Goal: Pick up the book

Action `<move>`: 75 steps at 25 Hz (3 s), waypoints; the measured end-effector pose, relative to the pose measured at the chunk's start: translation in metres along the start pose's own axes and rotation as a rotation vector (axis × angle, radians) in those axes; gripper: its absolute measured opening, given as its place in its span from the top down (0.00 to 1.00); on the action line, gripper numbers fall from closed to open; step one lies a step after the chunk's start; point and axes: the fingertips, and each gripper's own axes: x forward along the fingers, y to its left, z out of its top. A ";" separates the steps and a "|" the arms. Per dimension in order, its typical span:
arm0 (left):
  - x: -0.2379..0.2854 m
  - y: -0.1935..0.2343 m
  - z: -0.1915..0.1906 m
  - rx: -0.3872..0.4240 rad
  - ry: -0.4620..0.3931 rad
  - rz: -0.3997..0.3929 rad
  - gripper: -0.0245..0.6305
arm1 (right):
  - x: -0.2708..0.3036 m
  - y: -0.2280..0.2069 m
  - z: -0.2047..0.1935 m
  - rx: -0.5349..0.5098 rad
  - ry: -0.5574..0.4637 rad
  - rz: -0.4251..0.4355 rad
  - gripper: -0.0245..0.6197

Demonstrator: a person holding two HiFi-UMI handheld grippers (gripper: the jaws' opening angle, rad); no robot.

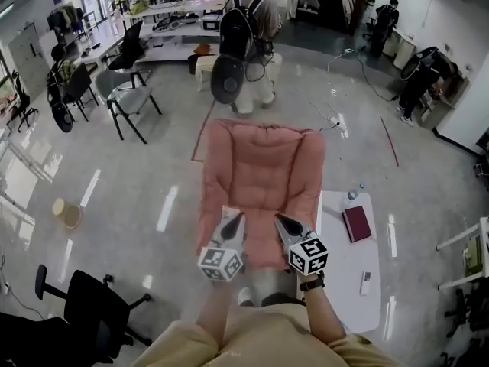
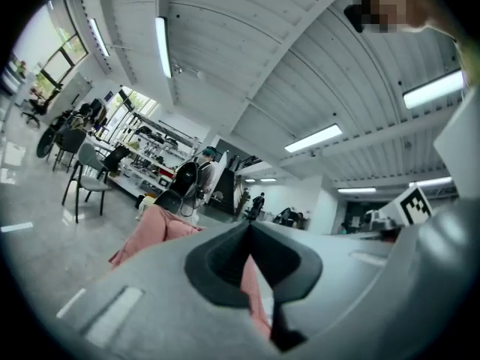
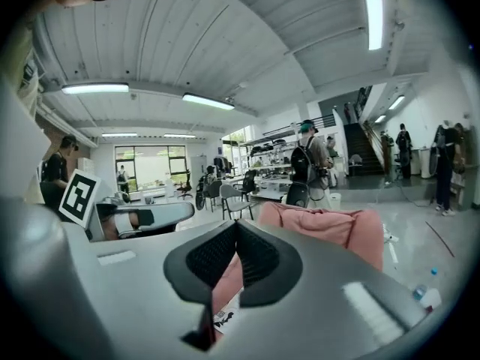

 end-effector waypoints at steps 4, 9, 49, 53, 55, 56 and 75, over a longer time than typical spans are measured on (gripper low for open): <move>-0.006 0.045 -0.023 -0.058 0.039 0.086 0.96 | 0.044 0.010 -0.006 -0.070 0.073 0.114 0.95; -0.017 0.090 -0.068 -0.122 0.095 0.216 0.96 | 0.091 0.009 -0.049 -0.026 0.174 0.225 0.95; -0.081 0.312 -0.472 -0.712 0.436 0.835 0.54 | 0.417 -0.079 -0.442 -0.417 0.949 0.900 0.48; -0.082 0.329 -0.492 -0.693 0.467 0.851 0.59 | 0.436 -0.083 -0.474 -0.486 0.996 0.943 0.47; -0.076 0.333 -0.499 -0.684 0.469 0.845 0.58 | 0.445 -0.086 -0.486 -0.527 1.001 0.960 0.47; -0.073 0.335 -0.502 -0.678 0.469 0.840 0.58 | 0.449 -0.088 -0.490 -0.547 1.000 0.967 0.47; -0.077 0.340 -0.521 -0.642 0.517 0.907 0.82 | 0.458 -0.069 -0.520 -0.616 0.971 1.030 0.60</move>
